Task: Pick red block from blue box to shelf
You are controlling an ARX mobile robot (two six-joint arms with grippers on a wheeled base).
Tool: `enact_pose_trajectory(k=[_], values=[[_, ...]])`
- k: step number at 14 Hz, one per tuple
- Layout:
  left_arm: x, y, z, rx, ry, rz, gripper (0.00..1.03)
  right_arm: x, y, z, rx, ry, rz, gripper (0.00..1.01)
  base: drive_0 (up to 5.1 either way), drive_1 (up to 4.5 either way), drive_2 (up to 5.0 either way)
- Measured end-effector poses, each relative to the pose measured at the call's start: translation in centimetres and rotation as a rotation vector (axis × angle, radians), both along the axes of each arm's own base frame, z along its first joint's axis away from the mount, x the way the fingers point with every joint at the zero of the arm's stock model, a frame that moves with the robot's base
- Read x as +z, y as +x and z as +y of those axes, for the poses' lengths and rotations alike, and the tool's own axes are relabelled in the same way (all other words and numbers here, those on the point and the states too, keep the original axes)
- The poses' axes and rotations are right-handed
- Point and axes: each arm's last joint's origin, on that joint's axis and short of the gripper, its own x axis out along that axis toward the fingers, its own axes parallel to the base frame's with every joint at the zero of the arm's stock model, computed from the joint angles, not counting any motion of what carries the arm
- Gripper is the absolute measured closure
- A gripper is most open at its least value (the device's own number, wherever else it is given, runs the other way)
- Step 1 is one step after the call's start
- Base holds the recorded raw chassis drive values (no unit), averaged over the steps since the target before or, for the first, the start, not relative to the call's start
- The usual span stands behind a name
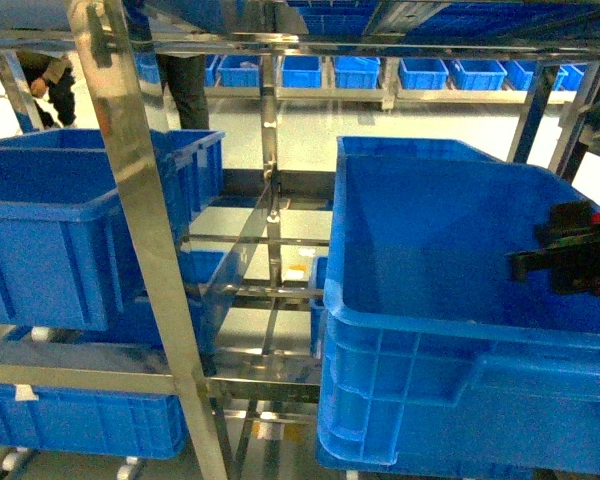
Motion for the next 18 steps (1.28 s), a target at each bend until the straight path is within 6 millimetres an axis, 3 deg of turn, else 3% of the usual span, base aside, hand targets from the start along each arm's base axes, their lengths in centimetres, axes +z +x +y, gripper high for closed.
enact_pose_trajectory(k=[1,2,4,5,7,8,9,10,14,15,18], values=[[0.0,0.0,0.0,0.000,0.000,0.000,0.05,-0.8,1.2,0.3,-0.024,-0.008,-0.024,0.46,0.0,0.00,0.0],[0.0,0.0,0.0,0.002,0.000,0.000,0.05,-0.7,0.8,0.5,-0.043,-0.005,-0.057,0.33,0.0,0.00,0.0],[0.0,0.0,0.0,0.000,0.000,0.000,0.05,2.8,-3.5,0.0,-0.040,0.035,-0.206,0.08,0.0,0.00,0.0],[0.0,0.0,0.0,0.000,0.000,0.000,0.05,3.8,-6.1,-0.3,-0.034,0.044,-0.252,0.01,0.0,0.00,0.0],[0.0,0.0,0.0,0.000,0.000,0.000,0.05,2.2,-13.4,-1.5,-0.040,0.058,-0.250,0.09,0.0,0.00,0.0],[0.0,0.0,0.0,0.000,0.000,0.000,0.05,2.5,-15.6,-2.3,-0.057,0.084,-0.358,0.22,0.0,0.00,0.0],[0.0,0.0,0.0,0.000,0.000,0.000,0.05,3.5,-16.2,-3.0,-0.082,0.096,-0.421,0.36,0.0,0.00,0.0],[0.0,0.0,0.0,0.000,0.000,0.000,0.05,3.6,-16.5,-3.3,-0.081,0.096,-0.421,0.43,0.0,0.00,0.0],[0.0,0.0,0.0,0.000,0.000,0.000,0.05,3.4,-18.3,-4.5,-0.078,0.095,-0.412,0.92,0.0,0.00,0.0],[0.0,0.0,0.0,0.000,0.000,0.000,0.05,3.4,-18.7,-4.6,-0.074,0.097,-0.413,0.99,0.0,0.00,0.0],[0.0,0.0,0.0,0.000,0.000,0.000,0.05,3.9,-19.7,-5.8,-0.082,0.095,-0.430,0.99,0.0,0.00,0.0]])
